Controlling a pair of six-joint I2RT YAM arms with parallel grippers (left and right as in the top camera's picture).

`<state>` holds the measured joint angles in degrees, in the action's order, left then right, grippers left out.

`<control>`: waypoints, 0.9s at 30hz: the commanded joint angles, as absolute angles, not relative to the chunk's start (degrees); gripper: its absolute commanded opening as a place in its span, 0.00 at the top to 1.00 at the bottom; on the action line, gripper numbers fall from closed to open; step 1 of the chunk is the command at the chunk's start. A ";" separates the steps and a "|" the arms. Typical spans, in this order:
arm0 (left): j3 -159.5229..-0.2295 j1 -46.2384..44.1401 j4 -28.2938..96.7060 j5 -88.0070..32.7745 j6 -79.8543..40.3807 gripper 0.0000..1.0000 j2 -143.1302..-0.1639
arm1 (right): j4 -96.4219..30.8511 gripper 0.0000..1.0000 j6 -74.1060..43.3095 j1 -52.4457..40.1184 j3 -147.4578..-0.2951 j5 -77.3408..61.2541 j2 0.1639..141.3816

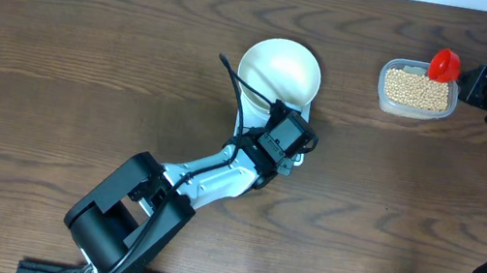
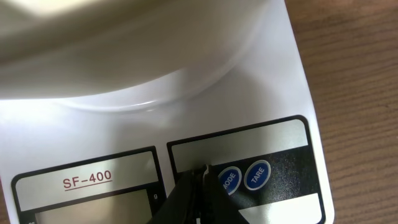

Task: Scoop item into bowl and weigh 50g on scale

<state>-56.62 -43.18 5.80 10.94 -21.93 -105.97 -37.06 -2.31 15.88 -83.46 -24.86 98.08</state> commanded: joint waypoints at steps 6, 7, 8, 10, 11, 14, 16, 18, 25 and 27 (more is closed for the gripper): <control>-53.58 -42.92 9.15 10.15 -23.09 0.93 -109.69 | -37.08 0.99 -1.56 15.68 -83.90 -26.06 97.84; -53.58 -42.92 9.19 10.15 -23.09 0.93 -109.69 | -37.10 0.99 -1.54 15.70 -83.90 -26.06 97.84; -53.58 -42.92 9.21 10.15 -23.09 0.93 -109.69 | -37.08 0.99 -1.54 15.68 -83.90 -26.06 97.84; -53.58 -42.92 9.34 10.17 -23.27 0.93 -109.69 | -37.10 0.99 -1.54 15.68 -83.90 -26.06 97.84; -53.58 -42.92 9.37 10.17 -23.27 0.93 -109.69 | -37.10 0.99 -1.54 15.68 -83.90 -26.06 97.84; -53.58 -42.92 9.41 10.17 -23.27 0.93 -109.69 | -37.10 0.99 -1.54 15.68 -83.90 -26.06 97.84; -53.58 -42.92 9.41 10.37 -23.31 0.93 -109.69 | -37.10 0.99 -1.54 15.68 -83.90 -26.06 97.84; -53.58 -42.92 10.15 12.69 -25.43 0.93 -109.69 | -37.10 0.99 -1.54 15.68 -83.90 -26.06 97.84; -53.58 -42.92 10.81 13.80 -26.26 0.93 -109.73 | -37.10 0.99 -1.54 15.68 -83.90 -26.06 97.84; -53.58 -42.92 10.52 13.80 -26.26 0.93 -109.73 | -37.10 0.99 -1.54 15.68 -83.88 -26.06 97.84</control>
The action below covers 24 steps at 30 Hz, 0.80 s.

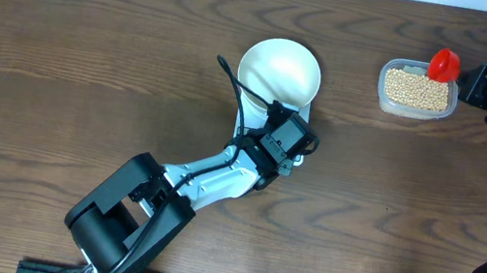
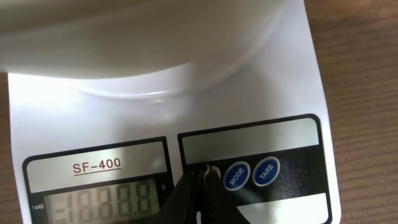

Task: Scoop item into bowl and weigh 50g on scale
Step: 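Retract the left arm to the left side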

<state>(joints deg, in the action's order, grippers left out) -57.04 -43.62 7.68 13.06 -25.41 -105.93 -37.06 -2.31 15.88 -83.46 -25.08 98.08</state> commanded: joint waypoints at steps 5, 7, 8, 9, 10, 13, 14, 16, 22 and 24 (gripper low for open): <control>-53.58 -42.92 8.67 13.78 -26.24 0.93 -109.73 | -37.10 0.99 -1.54 15.68 -83.90 -26.06 97.84; -53.58 -42.92 8.03 13.76 -26.24 0.93 -109.73 | -37.10 0.99 -1.54 15.68 -83.90 -26.06 97.84; -53.58 -42.92 7.95 13.76 -26.24 0.93 -109.73 | -37.10 0.99 -1.54 15.68 -83.90 -26.06 97.84; -53.58 -42.92 7.92 13.67 -26.24 0.93 -109.73 | -37.10 0.99 -1.54 15.68 -83.90 -26.06 97.84; -53.58 -42.94 7.95 13.50 -26.24 0.93 -109.73 | -37.10 0.99 -1.52 15.68 -83.90 -26.06 97.84; -53.58 -42.94 8.05 13.10 -26.22 0.93 -109.73 | -37.10 0.99 -1.17 15.68 -83.88 -26.06 97.84; -53.58 -42.94 8.03 13.06 -26.22 0.93 -109.73 | -37.10 0.99 -1.17 15.66 -83.88 -26.06 97.84; -53.60 -42.92 8.03 12.86 -25.82 0.93 -109.45 | -37.10 0.99 -1.17 15.66 -83.88 -26.06 97.84; -53.60 -42.92 8.29 12.51 -23.55 0.93 -102.50 | -37.10 0.99 -1.17 15.66 -83.88 -26.06 97.84; -53.60 -42.65 8.80 12.53 -22.70 0.93 -97.56 | -37.10 0.99 -1.17 15.66 -83.90 -26.06 97.84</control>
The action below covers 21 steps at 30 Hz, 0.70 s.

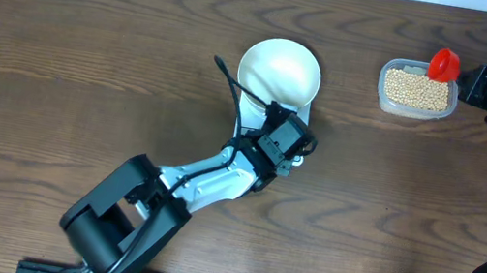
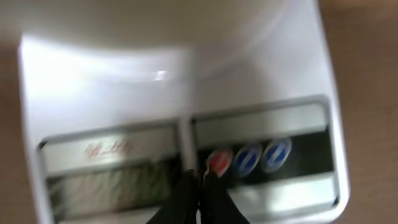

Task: Scoop item into bowl and weigh 50g on scale
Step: 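Retract the left arm to the left side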

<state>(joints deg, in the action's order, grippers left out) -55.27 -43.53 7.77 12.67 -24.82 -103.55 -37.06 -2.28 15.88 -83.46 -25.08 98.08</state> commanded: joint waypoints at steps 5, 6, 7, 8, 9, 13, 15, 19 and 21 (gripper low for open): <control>-53.60 -40.95 12.78 12.49 -22.55 0.93 -83.77 | -37.08 0.99 -1.17 15.66 -83.90 -26.06 97.84; -53.60 -40.40 13.85 12.51 -22.55 0.93 -80.75 | -37.08 0.99 -1.10 15.66 -83.88 -26.04 97.84; -53.60 -39.83 14.81 12.51 -22.55 0.93 -77.95 | -37.08 0.99 -0.75 15.66 -83.88 -26.04 97.84; -53.60 -39.27 15.66 12.53 -22.55 0.93 -75.66 | -37.08 0.99 -0.51 15.66 -83.88 -26.04 97.84; -53.60 -38.50 16.51 12.58 -22.55 0.92 -73.36 | -37.08 0.99 -0.51 15.66 -83.88 -26.04 97.84; -53.60 -33.78 18.98 14.26 -22.55 0.93 -66.02 | -36.80 0.99 -0.08 15.66 -83.88 -26.02 97.84; -53.60 -30.59 19.46 16.51 -22.57 0.93 -63.79 | -36.45 0.99 0.14 15.66 -83.88 -26.04 97.84; -53.60 -23.27 18.79 19.40 -22.63 0.93 -62.61 | -36.23 0.99 0.12 15.64 -83.88 -26.06 97.84; -53.60 -18.92 18.37 19.42 -22.83 0.93 -62.98 | -36.25 0.99 0.10 15.66 -83.88 -26.06 97.84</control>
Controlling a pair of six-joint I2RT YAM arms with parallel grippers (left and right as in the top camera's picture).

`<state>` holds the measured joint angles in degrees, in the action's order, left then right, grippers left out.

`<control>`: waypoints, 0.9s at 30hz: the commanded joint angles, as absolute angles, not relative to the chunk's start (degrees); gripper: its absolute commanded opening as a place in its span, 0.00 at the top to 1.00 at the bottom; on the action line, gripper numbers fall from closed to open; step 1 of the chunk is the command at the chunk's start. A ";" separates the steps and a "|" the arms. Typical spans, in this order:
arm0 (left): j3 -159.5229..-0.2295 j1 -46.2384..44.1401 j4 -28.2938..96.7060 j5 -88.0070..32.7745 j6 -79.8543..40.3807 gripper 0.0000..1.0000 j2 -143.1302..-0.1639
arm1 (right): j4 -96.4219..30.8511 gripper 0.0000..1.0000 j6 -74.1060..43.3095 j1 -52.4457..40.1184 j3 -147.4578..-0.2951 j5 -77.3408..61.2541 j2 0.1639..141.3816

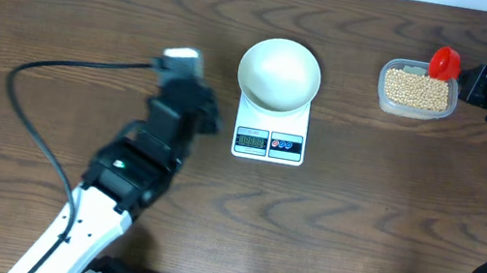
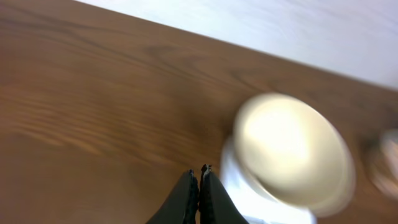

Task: Scoop item into bowl and weigh 50g on scale
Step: 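Retract the left arm to the left side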

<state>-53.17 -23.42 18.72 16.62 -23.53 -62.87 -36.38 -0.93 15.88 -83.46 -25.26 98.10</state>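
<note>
A white bowl [image 1: 279, 72] stands on the white scale [image 1: 270, 133], whose display [image 1: 252, 140] and buttons face the table's front. My left gripper [image 1: 183, 56] is over bare table to the left of the scale, shut and holding nothing. In the blurred left wrist view its fingertips [image 2: 199, 171] are pressed together, with the bowl [image 2: 289, 152] ahead to the right. A clear tub of soybeans [image 1: 417, 89] sits at the far right with a red scoop [image 1: 444, 63] at its rim. My right gripper [image 1: 472, 83] is just right of the scoop; its jaws are not shown clearly.
The left arm's black cable [image 1: 40, 124] loops over the table at the left. The brown wooden table [image 1: 379, 207] meets a white wall along its far edge.
My left gripper has left the scale's button panel and is now over the table to the scale's left, still shut. The scale's front is uncovered. The right arm has not moved.
My left gripper's shut tips were on the scale's panel just left of the MODE button, with the display blank. Then the display showed digits. Then the tips were a little back from a red button, and now the arm is away to the left.
</note>
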 commanded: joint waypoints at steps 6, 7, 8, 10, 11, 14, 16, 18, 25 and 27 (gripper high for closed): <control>-53.58 -7.27 17.32 20.88 -25.85 0.93 -63.81 | -35.92 0.99 0.05 15.66 -83.88 -26.04 97.84; -53.60 -4.89 16.08 20.91 -25.85 0.93 -63.90 | -35.48 0.99 -0.25 15.66 -83.88 -26.04 97.84; -53.60 -2.96 14.87 20.88 -25.89 0.93 -63.99 | -34.50 0.99 -1.15 15.66 -83.88 -26.04 97.84; -53.60 1.54 11.90 20.91 -27.27 0.92 -64.25 | -31.97 0.99 -3.44 15.66 -83.90 -25.87 97.84; -53.60 3.66 10.59 20.91 -28.49 0.93 -64.42 | -29.93 0.99 -5.58 15.70 -83.90 -25.17 97.84; -53.60 10.66 7.90 20.86 -33.74 0.93 -65.34 | -23.09 0.99 -12.21 15.70 -83.90 -22.46 97.84; -53.60 14.68 7.53 20.86 -36.42 0.93 -66.15 | -19.46 0.99 -15.73 15.70 -83.90 -20.12 97.84; -53.60 18.48 7.53 20.84 -38.41 0.93 -67.13 | -16.53 0.99 -19.07 15.77 -83.90 -17.52 97.84; -53.60 25.26 5.41 20.86 -38.70 0.54 -71.48 | -13.89 0.99 -28.67 16.86 -83.90 -16.14 97.84; -53.60 25.93 3.70 20.86 -38.70 0.13 -72.99 | -13.82 0.99 -30.39 16.82 -83.90 -15.88 97.84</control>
